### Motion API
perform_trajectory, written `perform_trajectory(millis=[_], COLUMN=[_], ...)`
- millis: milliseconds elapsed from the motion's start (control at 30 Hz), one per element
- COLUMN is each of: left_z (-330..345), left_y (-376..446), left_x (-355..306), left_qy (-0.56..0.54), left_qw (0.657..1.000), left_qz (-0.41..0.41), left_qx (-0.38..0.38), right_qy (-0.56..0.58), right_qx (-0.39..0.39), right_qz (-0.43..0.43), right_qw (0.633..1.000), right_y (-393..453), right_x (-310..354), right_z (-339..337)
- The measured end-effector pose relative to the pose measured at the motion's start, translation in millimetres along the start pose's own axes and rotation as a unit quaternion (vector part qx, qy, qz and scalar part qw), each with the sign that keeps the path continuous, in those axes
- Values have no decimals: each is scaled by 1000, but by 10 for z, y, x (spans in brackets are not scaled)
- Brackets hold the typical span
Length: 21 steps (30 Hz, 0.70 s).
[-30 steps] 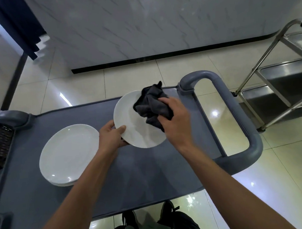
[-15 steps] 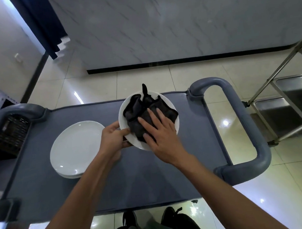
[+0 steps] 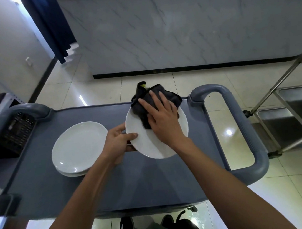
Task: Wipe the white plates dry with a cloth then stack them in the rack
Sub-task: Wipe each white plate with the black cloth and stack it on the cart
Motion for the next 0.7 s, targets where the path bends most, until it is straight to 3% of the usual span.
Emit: perform_trajectory(millis=[433, 700], left_z=[-78, 30], left_y=[14, 30], left_x=[2, -69], left_qy=[-88, -77], left_qw=[985, 983], left_qz=[-4, 21], left_qx=[-151, -163], right_qy=[15, 39], right_qx=[-5, 1], right_qz=[149, 59], right_qw=[989, 997], right_y=[-475, -696], right_x=[-389, 202], right_z=[-53, 190])
Point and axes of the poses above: each hand's wrist, its own y-axis towards the middle knuckle, its own z-axis out of the palm, x = y × z, the point moved 7 cm from there along y, towards the middle knuckle, and after that the axes turned 12 degrees about y, right-handed, at the moved point
